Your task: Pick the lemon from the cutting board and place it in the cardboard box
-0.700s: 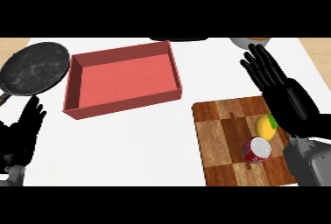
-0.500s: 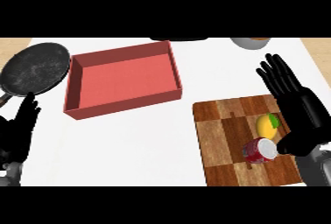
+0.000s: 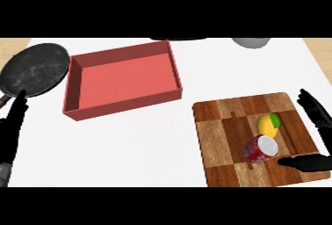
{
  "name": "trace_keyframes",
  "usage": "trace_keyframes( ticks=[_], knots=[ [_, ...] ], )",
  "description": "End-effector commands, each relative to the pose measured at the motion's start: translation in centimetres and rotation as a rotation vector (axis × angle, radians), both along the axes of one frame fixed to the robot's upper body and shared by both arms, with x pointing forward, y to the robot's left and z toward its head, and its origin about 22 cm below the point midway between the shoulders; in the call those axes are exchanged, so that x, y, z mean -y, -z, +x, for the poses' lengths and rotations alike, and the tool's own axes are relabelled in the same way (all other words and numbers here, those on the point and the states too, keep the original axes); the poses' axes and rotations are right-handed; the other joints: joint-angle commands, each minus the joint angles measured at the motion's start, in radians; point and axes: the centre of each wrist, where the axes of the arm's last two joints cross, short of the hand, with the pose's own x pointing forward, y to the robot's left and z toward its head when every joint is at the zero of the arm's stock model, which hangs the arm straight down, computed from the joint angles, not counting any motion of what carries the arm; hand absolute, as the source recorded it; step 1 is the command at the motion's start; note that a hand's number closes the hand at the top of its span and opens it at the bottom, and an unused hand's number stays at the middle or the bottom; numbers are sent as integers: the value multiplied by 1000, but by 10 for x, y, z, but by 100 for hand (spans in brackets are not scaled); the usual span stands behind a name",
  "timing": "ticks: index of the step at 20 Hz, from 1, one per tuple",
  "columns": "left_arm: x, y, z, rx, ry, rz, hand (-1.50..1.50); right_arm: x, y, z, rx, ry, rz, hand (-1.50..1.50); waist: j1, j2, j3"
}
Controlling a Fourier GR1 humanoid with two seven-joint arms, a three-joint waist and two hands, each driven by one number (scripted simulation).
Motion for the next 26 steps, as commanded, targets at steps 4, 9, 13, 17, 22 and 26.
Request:
trace_keyframes(
  ticks=[4, 9, 13, 17, 22, 26],
  knots=[
    [17, 7, 9, 1, 37, 39, 0, 84, 45, -35, 140, -47, 73, -150, 30, -2, 2],
    [8, 12, 12, -17, 52, 34, 0, 107, 8, -18, 76, -51, -349, -150, 36, 1, -2],
    [13, 6, 21, -8, 44, 27, 0, 105, -25, 11, -58, -135, -497, -150, 39, -2, -3],
    [11, 10, 20, -18, 47, 24, 0, 84, -43, 32, -177, -225, -631, -150, 38, -5, -4],
    [3, 16, 14, -14, 46, 29, 0, 59, -44, 52, -305, -278, -741, -150, 34, -6, -3],
    [-4, 19, 15, -12, 42, 31, 0, 21, -24, 72, -366, -307, -735, -150, 36, -5, -3]
  ],
)
